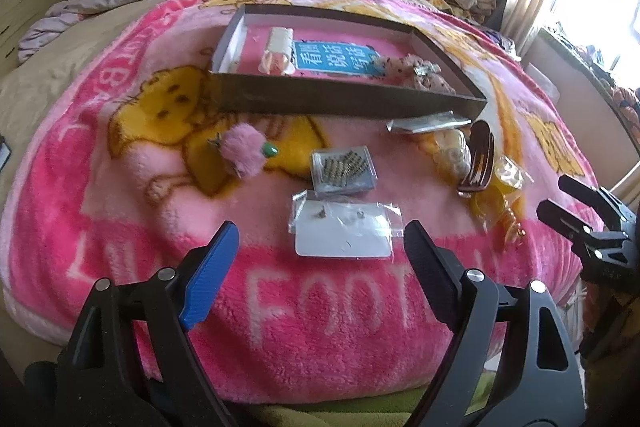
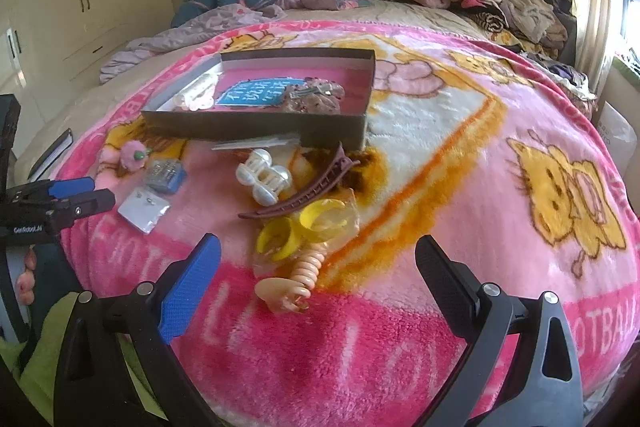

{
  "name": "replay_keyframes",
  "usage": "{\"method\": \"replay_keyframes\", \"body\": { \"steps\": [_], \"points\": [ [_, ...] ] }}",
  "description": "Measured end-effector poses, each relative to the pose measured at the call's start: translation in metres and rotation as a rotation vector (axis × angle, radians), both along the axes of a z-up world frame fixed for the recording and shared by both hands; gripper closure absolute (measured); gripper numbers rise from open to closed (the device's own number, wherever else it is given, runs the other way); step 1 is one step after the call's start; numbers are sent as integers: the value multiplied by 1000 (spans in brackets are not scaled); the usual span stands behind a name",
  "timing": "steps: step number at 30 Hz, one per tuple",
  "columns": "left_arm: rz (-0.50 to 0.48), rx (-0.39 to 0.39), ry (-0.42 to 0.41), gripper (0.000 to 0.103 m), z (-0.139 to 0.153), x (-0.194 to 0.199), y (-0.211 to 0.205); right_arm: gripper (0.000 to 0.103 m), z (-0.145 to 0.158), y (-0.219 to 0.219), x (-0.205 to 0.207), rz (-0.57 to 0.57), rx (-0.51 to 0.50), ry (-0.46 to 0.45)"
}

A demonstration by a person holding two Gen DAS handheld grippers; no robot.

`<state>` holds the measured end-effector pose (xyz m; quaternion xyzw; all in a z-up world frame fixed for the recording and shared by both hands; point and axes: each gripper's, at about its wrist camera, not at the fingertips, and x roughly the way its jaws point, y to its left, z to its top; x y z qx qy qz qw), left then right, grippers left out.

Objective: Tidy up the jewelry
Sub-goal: 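Grasp the white earring card with the left tool while the right tool grasps the yellow hair tie bag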

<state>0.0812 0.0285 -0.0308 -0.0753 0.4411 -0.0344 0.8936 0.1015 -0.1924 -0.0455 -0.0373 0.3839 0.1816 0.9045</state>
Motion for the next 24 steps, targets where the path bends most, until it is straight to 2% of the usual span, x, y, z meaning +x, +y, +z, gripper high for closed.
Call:
{"method": "replay_keyframes", "body": {
  "steps": [11, 19, 24],
  "points": [
    [-8, 50, 9, 27, -20, 9, -16, 9, -19, -4, 19, -18, -4, 25],
    [4, 42, 25, 27, -29, 15, -15, 31, -34, -2, 37, -9, 33, 71],
    [11, 36, 28, 27, -32, 18, -16, 63, -36, 2, 44, 22, 90, 86]
  ]
}}
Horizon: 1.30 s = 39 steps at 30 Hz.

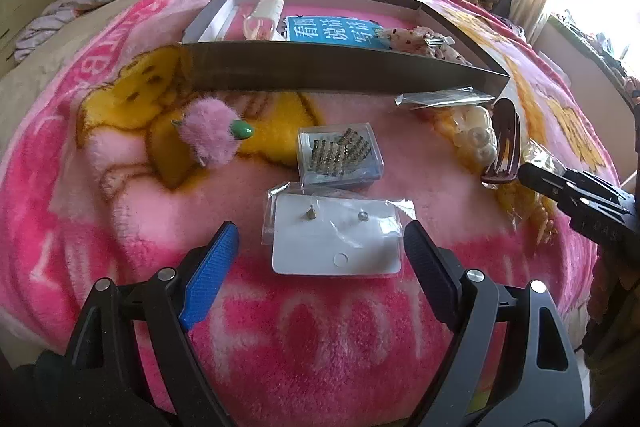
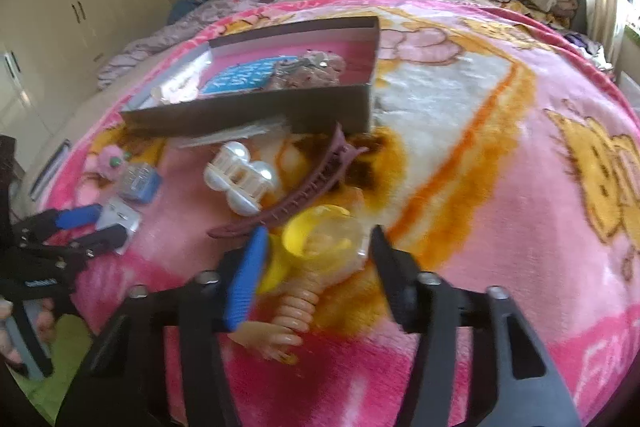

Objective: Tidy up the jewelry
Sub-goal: 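Grasp the white earring card with the left tool while the right tool grasps the yellow hair tie bag, then carry the earring card and yellow hair tie bag into the tray and release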

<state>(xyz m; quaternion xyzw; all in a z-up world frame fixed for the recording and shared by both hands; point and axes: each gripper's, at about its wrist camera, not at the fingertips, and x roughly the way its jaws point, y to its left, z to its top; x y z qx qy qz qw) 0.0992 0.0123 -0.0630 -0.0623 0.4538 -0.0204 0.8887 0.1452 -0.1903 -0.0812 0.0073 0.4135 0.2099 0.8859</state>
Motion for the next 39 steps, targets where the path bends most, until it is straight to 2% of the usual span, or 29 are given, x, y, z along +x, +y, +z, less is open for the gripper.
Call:
{"method": "replay_keyframes", "body": {
  "steps": [6, 10, 13, 16, 26, 39],
  "points": [
    [-12, 12, 3, 27, -3, 5, -7, 74, 7, -2, -1, 9, 10, -38],
    [-22, 24, 2, 28, -5, 8, -12, 76, 13, -10, -2, 2, 11, -55],
    [-31, 36, 4, 48, -6, 9, -14, 78, 18, -16, -4, -3, 19, -64],
    [-34, 21, 5, 53, -4, 8, -12, 79, 23, -19, -5, -9, 21, -77],
    [-32, -13, -32, 53, 16, -7, -2, 80, 43, -13, -11, 13, 26, -125],
    [17, -36, -77, 53, 39, -6, 20, 80, 65, -4, -4, 27, 45, -171]
  ]
}}
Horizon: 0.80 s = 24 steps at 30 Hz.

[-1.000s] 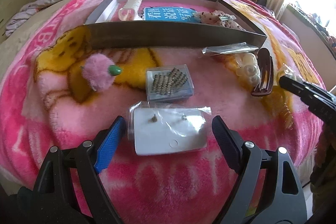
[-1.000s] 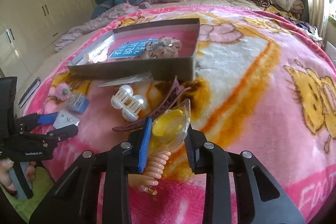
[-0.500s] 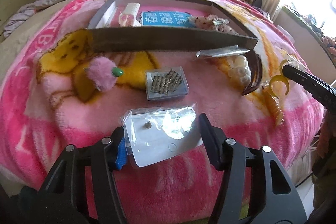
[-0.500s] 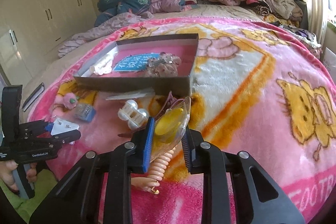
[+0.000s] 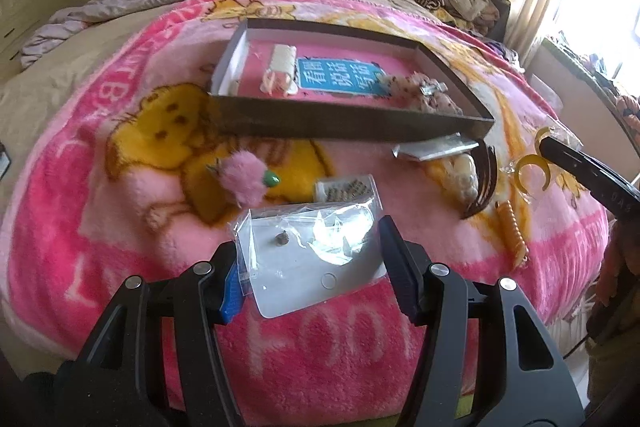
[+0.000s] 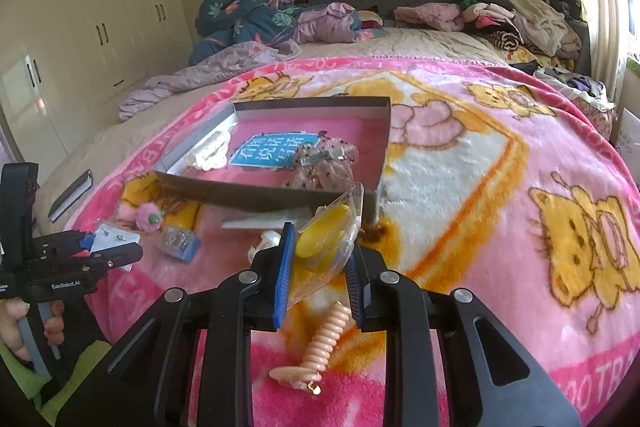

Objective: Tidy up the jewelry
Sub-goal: 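Carry the earring card and yellow hair tie bag into the tray and release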

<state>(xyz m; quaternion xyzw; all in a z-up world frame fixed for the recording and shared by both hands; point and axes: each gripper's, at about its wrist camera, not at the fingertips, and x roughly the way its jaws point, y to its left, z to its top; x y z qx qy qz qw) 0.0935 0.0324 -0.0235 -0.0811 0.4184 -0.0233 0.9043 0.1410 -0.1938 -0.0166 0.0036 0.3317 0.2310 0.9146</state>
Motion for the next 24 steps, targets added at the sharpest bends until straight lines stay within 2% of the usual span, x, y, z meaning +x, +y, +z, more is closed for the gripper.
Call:
{"method": "replay_keyframes", "body": {
  "steps": [12, 24],
  "points": [
    [37, -2, -20, 53, 14, 16, 20, 83, 1, 31, 22, 62, 6, 0],
    [46, 10, -53, 53, 34, 49, 30, 83, 11, 58, 50, 104, 32, -20]
  ]
}}
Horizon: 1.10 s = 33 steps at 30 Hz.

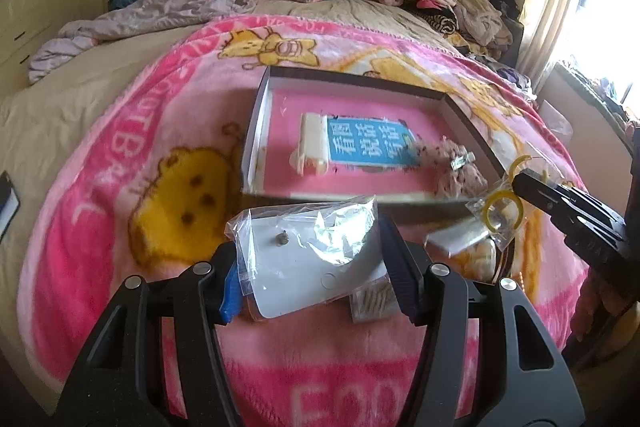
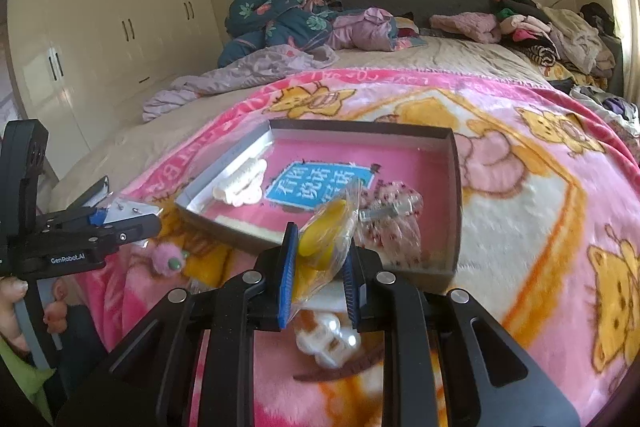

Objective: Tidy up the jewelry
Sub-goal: 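Carry the earring card and yellow hair tie bag into the tray and release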

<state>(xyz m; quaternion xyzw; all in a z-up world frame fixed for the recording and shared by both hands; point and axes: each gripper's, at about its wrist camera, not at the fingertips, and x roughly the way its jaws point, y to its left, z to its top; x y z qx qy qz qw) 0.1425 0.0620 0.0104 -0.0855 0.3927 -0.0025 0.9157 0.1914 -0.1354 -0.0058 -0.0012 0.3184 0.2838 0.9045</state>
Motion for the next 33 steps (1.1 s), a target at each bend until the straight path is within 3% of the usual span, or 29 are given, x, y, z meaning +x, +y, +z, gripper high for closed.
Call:
{"method": "replay_keyframes", "body": {
  "steps": [33],
  "points": [
    [-105, 36, 37, 52, -16, 100, -47, 83, -23, -25, 88, -104, 36, 80]
  ]
}}
